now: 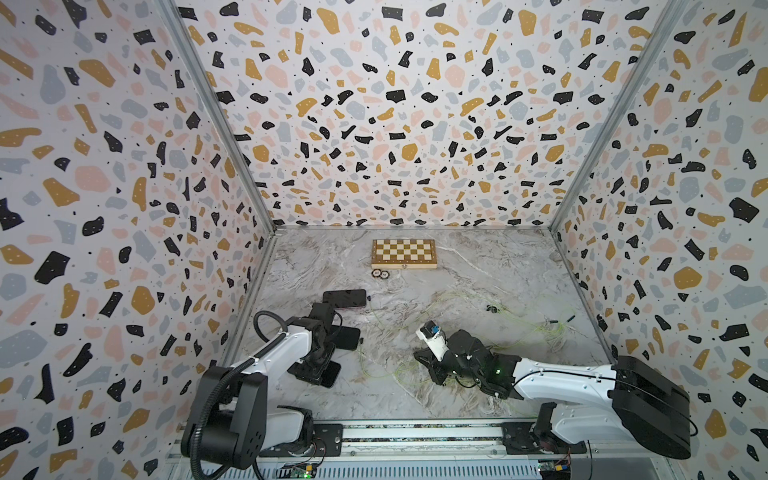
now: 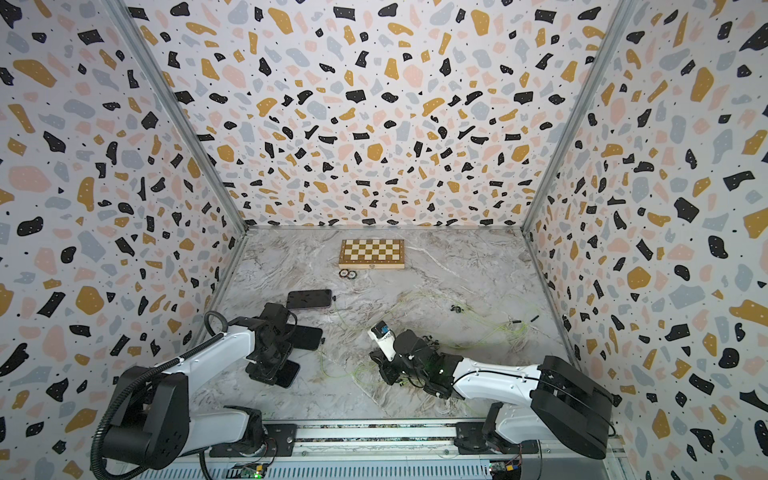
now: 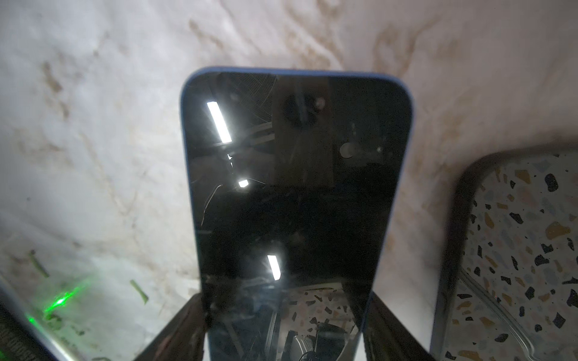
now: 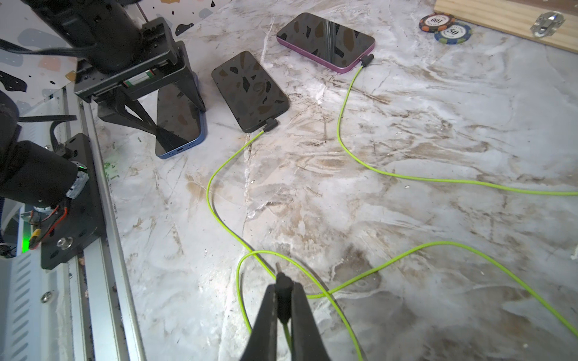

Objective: Plug wired earphones into phones
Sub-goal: Pick up the phone at the center of the board.

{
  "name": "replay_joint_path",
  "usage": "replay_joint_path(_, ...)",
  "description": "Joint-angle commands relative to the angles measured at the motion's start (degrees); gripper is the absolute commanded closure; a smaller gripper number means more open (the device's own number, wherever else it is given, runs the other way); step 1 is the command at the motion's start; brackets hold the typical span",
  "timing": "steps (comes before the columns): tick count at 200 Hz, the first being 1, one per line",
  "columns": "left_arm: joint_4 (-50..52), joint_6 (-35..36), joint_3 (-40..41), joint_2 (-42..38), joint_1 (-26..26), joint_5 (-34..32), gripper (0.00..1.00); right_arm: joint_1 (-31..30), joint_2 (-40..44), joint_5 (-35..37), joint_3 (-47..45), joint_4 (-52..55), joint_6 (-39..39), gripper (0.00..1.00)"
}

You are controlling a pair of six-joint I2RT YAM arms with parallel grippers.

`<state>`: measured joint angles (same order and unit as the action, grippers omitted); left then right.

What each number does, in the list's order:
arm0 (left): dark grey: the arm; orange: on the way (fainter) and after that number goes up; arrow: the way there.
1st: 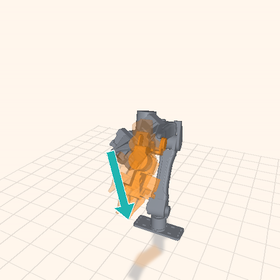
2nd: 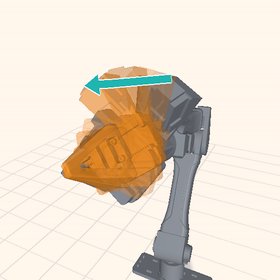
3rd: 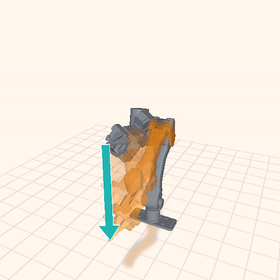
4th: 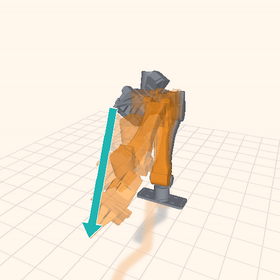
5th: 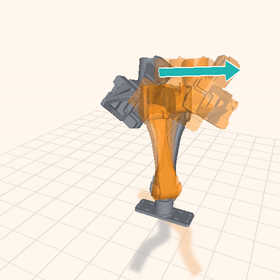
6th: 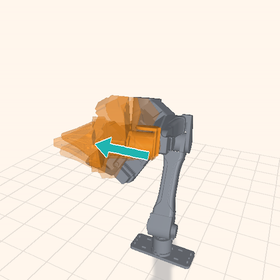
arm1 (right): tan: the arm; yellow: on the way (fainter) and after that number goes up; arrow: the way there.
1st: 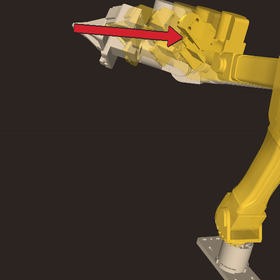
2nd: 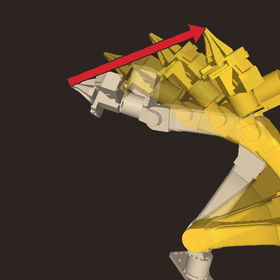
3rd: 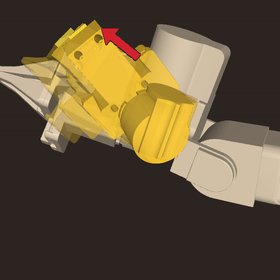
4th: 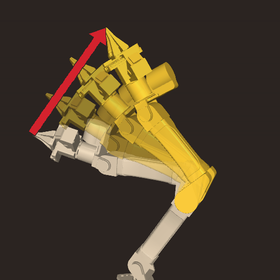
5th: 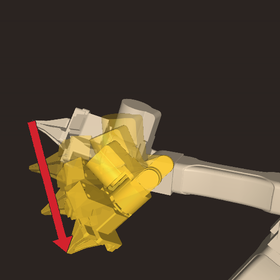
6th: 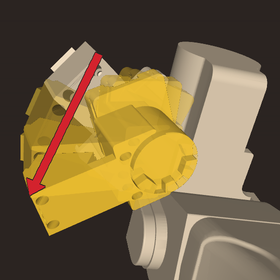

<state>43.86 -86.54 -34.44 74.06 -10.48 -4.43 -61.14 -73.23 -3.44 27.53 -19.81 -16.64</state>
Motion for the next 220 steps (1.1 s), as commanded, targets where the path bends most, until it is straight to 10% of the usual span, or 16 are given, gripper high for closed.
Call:
replay_joint_path(1,-1.4,-0.09,3.24,0.91,0.45,3.35,0.41,-1.44,0.5,1.27,2.28,-1.4,-1.85,1.0)
replay_joint_path(80,-1.25,-0.16,4.5,-6.24,0.45,7.65,0.49,-6.7,-2.96,6.51,1.74,-11.09,-11.98,1.0)
replay_joint_path(220,-1.73,-13.39,13.17,-41.45,1.44,14.51,0.53,-13.02,-23.64,10.56,7.59,-37.12,-20.38,1.0)
